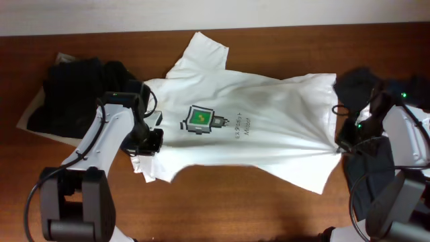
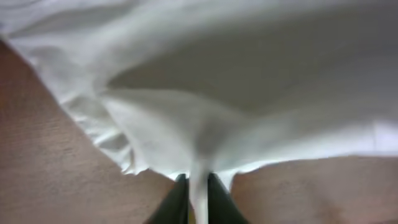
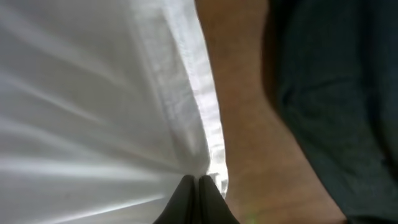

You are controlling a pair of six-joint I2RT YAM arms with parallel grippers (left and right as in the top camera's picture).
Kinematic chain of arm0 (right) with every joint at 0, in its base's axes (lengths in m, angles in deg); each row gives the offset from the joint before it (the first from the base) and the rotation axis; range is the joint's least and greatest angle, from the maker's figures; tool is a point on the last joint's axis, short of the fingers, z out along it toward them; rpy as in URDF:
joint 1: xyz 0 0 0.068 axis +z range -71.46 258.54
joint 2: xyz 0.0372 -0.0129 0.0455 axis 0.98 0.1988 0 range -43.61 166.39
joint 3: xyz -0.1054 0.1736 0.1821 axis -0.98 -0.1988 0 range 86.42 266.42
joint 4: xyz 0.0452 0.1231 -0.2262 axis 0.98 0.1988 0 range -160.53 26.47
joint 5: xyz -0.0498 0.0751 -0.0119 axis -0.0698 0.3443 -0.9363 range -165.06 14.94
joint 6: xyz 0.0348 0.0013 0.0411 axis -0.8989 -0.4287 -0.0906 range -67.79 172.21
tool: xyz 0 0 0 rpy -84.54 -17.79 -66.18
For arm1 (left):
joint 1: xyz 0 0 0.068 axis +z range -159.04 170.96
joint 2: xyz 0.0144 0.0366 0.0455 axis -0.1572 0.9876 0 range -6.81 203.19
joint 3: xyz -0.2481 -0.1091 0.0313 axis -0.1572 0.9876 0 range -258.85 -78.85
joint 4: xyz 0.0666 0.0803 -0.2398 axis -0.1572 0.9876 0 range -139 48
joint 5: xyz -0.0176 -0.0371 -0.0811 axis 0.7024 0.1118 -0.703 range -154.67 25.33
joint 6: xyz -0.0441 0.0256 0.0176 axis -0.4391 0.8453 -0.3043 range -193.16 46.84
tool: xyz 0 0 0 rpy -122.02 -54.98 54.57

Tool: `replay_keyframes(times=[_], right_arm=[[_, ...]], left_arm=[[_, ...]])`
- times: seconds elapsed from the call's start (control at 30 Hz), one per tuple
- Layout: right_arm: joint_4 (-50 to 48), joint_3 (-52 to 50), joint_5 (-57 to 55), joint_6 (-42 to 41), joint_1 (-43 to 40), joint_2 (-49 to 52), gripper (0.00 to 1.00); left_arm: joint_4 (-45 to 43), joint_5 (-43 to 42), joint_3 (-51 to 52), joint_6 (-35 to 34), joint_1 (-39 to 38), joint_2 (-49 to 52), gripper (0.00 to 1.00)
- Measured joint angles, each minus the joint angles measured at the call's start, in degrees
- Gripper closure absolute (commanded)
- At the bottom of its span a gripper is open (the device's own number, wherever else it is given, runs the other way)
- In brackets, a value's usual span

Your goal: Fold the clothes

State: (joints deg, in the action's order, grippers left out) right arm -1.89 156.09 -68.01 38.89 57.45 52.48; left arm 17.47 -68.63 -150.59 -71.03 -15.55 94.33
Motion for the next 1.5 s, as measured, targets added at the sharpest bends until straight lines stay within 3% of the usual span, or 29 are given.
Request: replay_keyframes(times=[0.03, 0.07, 0.1, 0.17, 0.23, 0.33, 0.5, 0.6, 0.8, 0.87, 0.9, 0.93, 1.1, 1.2, 1.3, 1.33, 1.37, 1.5], right_arm=[[-2.21, -2.10, -0.90, -0.52, 0.00, 0.33, 0.86], [-3.96, -4.31, -1.60, -1.62, 0.00, 1.07, 0.62], [-5.53, -5.66, -1.90, -1.79, 0.00, 1.27, 0.47], [-7.65, -6.84, -2.54, -2.73, 0.00, 1.55, 0.41], [-10.32, -6.91, -2.78, -3.06, -0.04, 1.57, 0.41], [-11.96, -6.12, -1.77, -2.29, -0.17, 1.64, 0.42], [-24.15, -2.36, 7.96, 2.89, -0.15, 1.99, 0.43], [-34.86, -1.97, 8.31, 3.50, -0.15, 6.82, 0.54], [-45.64, -2.03, 11.54, 3.39, -0.15, 15.87, 0.67], [-47.28, -2.05, 12.50, 3.48, -0.15, 16.59, 0.85], [-47.91, -2.03, 12.81, 3.41, -0.15, 16.59, 0.95], [-47.93, -1.99, 13.31, 3.72, -0.15, 16.59, 0.96], [-41.92, 5.40, 16.26, 3.48, -0.22, 16.59, 0.96], [-35.52, 14.36, 12.66, 3.48, -0.98, 16.59, 0.96], [-34.56, 15.32, 8.68, 3.50, -1.55, 16.59, 0.96], [-34.53, 15.32, 7.69, 3.45, -1.55, 16.79, 0.60], [-34.53, 15.32, 7.13, 3.45, -1.55, 17.03, 0.39], [-32.41, 15.56, 5.44, 2.95, -2.64, 18.05, 0.33]], left_arm=[[0.37, 0.07, 0.00, -0.09, 0.00, 0.00, 0.41], [0.68, 0.20, -0.02, -0.02, 0.00, 0.00, 0.35], [0.76, 0.22, -0.02, 0.04, 0.00, 0.00, 0.35], [0.79, 0.39, -0.02, -0.02, 0.00, 0.00, 0.35], [-0.17, 0.39, 0.00, 0.00, 0.00, 0.00, 0.35], [-3.72, 0.39, 0.00, -0.02, 0.00, 0.00, 0.36], [-14.88, -2.91, -0.07, 1.31, -0.02, 0.00, 0.57], [-19.56, -4.61, -0.07, 3.48, -0.35, 0.22, 0.61], [-24.00, -5.92, -0.07, 6.03, -0.50, 9.86, 0.61], [-25.00, -6.19, -0.31, 6.47, -0.50, 11.58, 0.61], [-24.98, -6.34, -0.57, 6.67, -0.50, 11.85, 0.62], [-24.94, -6.36, -0.83, 6.69, -0.50, 12.13, 0.62], [-24.96, -6.49, -1.73, 6.73, -0.50, 12.85, 0.60], [-24.96, -6.36, -1.88, 6.84, -0.50, 12.92, 0.60], [-24.98, -6.32, -1.90, 6.88, -0.50, 12.94, 0.60], [-24.98, -6.32, -1.90, 6.88, -0.50, 12.94, 0.53], [-24.98, -6.32, -1.90, 6.88, -0.50, 12.94, 0.50], [-25.11, -6.78, -2.16, 7.10, -0.87, 12.96, 0.45]])
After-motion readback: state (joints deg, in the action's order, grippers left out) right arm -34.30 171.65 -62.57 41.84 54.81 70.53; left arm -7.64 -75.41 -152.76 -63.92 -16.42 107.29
